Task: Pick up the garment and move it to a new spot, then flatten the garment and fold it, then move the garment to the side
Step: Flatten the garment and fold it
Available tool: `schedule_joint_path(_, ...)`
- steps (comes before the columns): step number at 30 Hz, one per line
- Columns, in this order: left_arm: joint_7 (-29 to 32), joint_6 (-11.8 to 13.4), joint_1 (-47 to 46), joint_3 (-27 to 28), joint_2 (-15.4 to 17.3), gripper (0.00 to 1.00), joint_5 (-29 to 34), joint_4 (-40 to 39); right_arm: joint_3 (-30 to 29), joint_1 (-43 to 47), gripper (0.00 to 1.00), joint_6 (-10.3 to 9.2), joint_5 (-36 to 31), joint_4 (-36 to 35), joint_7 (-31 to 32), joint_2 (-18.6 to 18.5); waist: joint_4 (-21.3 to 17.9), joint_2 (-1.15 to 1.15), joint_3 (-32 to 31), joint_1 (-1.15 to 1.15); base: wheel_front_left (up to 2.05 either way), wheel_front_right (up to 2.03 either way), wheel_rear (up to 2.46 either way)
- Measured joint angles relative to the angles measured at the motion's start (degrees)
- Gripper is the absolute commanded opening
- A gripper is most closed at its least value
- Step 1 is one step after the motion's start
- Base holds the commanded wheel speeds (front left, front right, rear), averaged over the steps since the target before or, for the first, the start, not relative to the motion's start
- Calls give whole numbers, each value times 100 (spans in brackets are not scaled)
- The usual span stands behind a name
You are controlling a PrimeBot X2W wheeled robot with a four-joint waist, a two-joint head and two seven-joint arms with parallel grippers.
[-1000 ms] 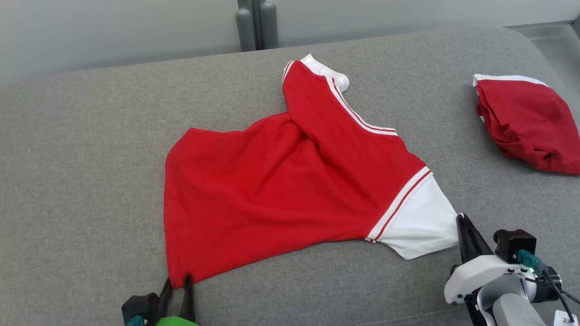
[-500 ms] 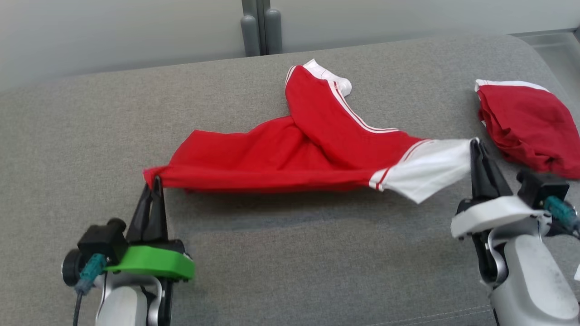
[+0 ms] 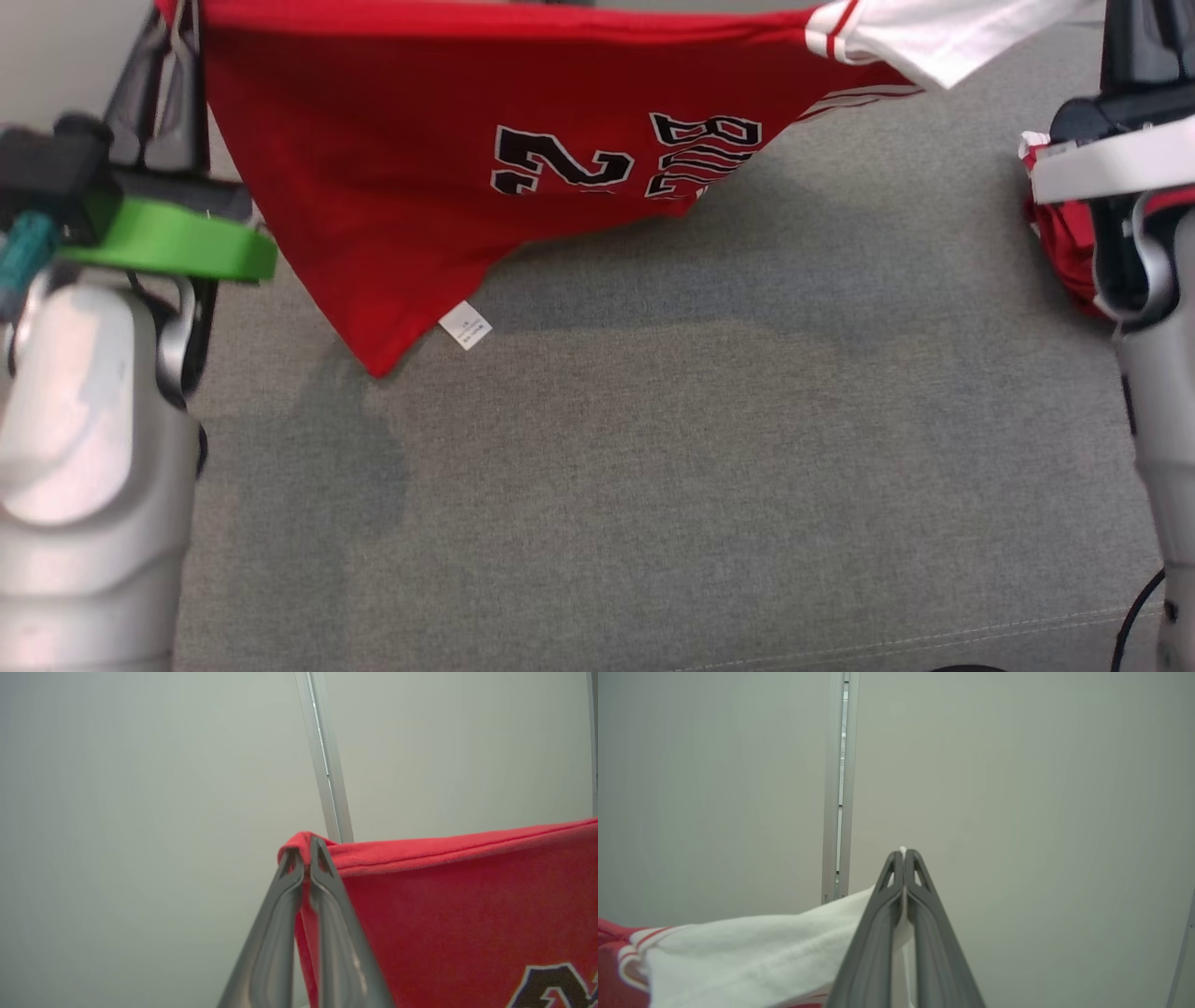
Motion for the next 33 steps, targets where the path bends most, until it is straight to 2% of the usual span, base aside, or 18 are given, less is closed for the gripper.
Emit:
schedule_joint_path(4, 177, -9, -1268, -357, 194, 0, 80, 559, 387, -983, 0, 0, -14, 353, 0, -392, 29, 0, 385, 0, 0, 0, 0)
schedule_joint_path(8, 157, -12, -2704, -569, 327, 0, 339, 1211, 560, -2426, 0, 2, -119, 975, 0, -719, 65, 0, 916, 0, 0, 0, 0)
schedule_joint_path(12, 11, 252, -4098, -588, 393, 0, 625, 1752, 333, -3964, 0, 1, -391, 1562, 0, -824, 107, 0, 1462, 1, 0, 0, 0)
schedule_joint_path(15, -22, 469, -4776, -573, 364, 0, 776, 2016, 144, -4882, 0, 1, -816, 1712, 0, -851, 141, 0, 1808, 1, 0, 0, 0)
schedule_joint_path(19, -26, 600, -5326, -509, 378, 0, 793, 1773, 74, -5726, 0, 1, -1303, 1627, 0, -746, 185, 0, 2125, 2, 0, 0, 0)
schedule_joint_path(23, -36, 546, -5312, -453, 380, 0, 681, 1572, 52, -5838, 0, 1, -1423, 1600, 0, -652, 228, 0, 2305, 2, 0, 0, 0)
schedule_joint_path(26, -37, 454, -4847, -380, 349, 0, 475, 1716, 54, -5472, 0, 1, -1369, 1681, 0, -721, 249, 0, 2423, 1, 0, 0, 0)
schedule_joint_path(29, -36, 428, -4180, -268, 192, 0, 310, 1839, 89, -4771, 0, 2, -1109, 1568, 0, -832, 267, 0, 2556, 2, 0, 0, 0)
schedule_joint_path(33, -36, 403, -2964, 59, -87, 0, -8, 1822, 237, -3355, 0, 3, -527, 1113, 0, -928, 289, 0, 2652, 2, 0, 0, 0)
